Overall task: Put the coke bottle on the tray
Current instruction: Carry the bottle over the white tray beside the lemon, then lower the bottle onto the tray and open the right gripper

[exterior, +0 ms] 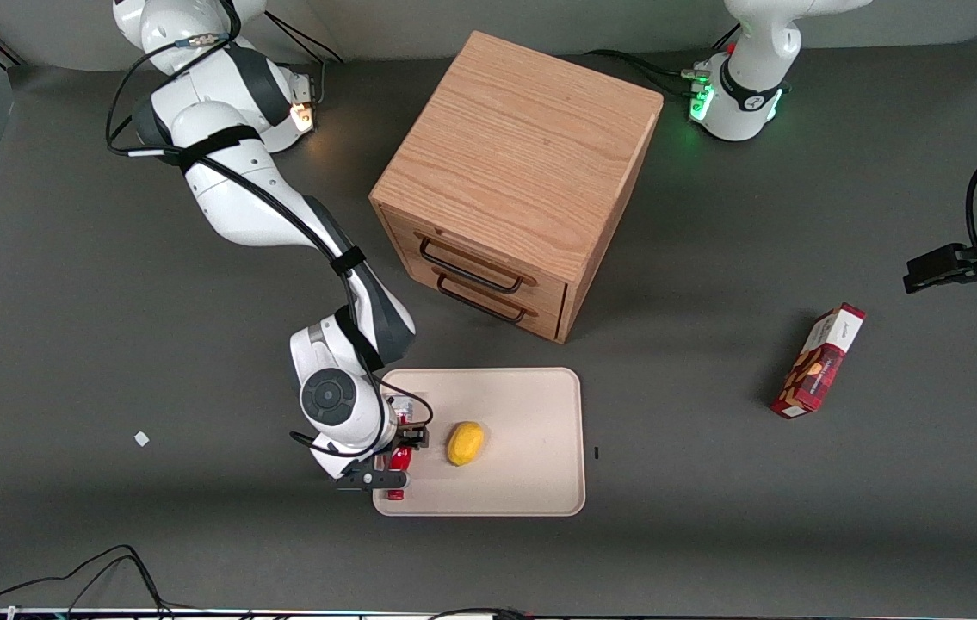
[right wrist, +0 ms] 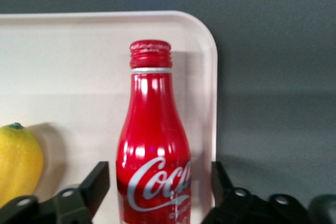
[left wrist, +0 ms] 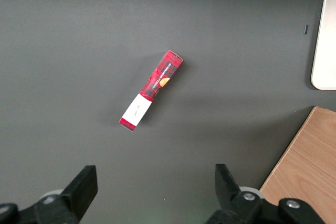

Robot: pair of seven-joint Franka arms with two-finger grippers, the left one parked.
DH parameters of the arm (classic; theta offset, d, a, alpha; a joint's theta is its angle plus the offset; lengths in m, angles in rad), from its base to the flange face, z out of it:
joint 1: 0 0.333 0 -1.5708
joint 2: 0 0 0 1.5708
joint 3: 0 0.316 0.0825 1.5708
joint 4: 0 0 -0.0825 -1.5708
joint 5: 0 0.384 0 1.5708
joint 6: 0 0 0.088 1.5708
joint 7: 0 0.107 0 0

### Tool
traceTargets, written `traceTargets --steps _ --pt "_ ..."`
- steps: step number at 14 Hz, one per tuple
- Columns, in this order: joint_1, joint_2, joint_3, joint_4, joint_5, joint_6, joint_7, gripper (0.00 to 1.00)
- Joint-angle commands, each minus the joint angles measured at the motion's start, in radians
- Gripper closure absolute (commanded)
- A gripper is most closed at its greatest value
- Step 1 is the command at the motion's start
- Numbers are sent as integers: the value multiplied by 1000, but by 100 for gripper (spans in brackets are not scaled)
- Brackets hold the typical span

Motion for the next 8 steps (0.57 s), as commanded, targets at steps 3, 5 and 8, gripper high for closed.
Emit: traceTargets --steps 3,5,8 --pt "-3 -6 -1 22 -9 -25 -5 0" --pt "-1 -9 -1 22 -6 -26 -3 0" --pt "-1 -11 -1 22 -3 -31 3 0"
